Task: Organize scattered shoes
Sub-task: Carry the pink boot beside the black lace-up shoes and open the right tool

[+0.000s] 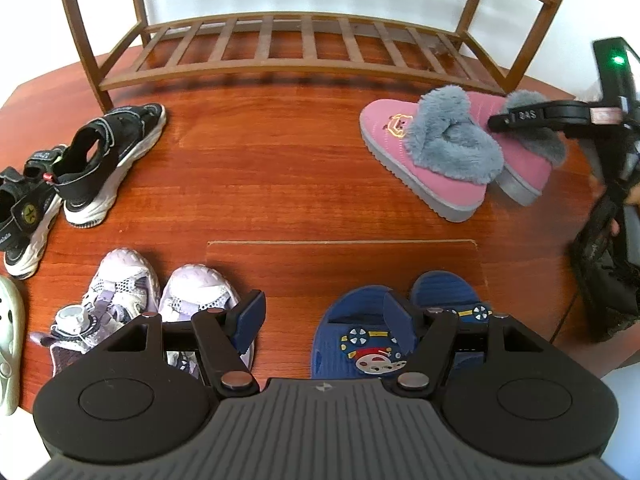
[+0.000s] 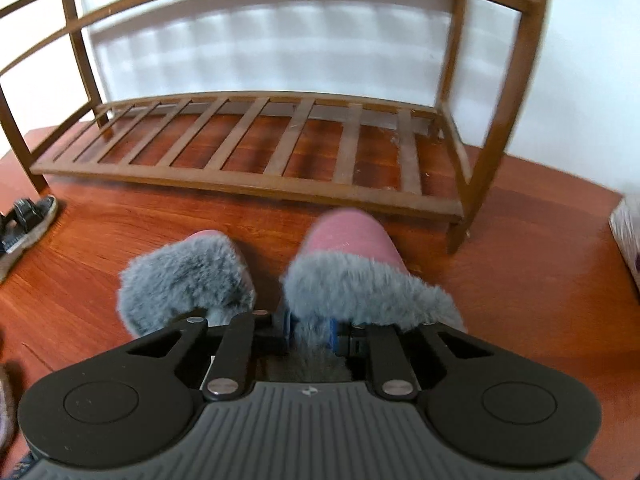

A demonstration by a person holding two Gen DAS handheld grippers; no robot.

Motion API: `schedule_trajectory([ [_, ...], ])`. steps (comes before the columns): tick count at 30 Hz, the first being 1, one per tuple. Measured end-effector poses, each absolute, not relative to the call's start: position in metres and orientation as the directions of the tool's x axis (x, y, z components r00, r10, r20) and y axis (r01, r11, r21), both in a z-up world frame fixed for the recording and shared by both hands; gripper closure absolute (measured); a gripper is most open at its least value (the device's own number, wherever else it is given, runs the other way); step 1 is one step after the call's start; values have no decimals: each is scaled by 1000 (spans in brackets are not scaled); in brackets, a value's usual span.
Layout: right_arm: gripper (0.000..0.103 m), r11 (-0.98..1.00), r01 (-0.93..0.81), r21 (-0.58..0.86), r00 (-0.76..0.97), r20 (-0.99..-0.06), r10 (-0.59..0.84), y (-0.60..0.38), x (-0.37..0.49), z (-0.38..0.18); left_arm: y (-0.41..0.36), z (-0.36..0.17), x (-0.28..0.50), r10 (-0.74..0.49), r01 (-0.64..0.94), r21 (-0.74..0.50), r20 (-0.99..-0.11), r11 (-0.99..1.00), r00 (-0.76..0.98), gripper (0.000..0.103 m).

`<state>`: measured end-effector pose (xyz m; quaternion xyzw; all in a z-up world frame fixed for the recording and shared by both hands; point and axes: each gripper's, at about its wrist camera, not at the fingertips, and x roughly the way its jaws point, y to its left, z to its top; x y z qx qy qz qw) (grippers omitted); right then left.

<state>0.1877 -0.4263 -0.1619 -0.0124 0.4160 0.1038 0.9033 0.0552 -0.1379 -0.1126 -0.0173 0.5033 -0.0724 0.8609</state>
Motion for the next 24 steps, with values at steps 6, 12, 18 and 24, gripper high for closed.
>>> schedule_trajectory([
  [6, 85, 985, -150, 84, 635, -756, 161, -443, 126, -142, -142, -106, 55, -177, 165, -109, -857, 980, 484, 35],
  [12, 85, 991, -99, 91, 612, -780, 132, -456, 68, -141, -152, -106, 55, -244, 256, -132, -843, 958, 479, 35],
  [18, 85, 997, -15, 72, 576, -815, 68, -464, 13, -157, -166, -105, 50, -296, 341, -139, -834, 930, 466, 35],
  [24, 85, 1000, -16, 14, 551, -835, 21, -474, -19, -176, -184, -105, 55, -278, 346, -114, -836, 931, 473, 35],
])
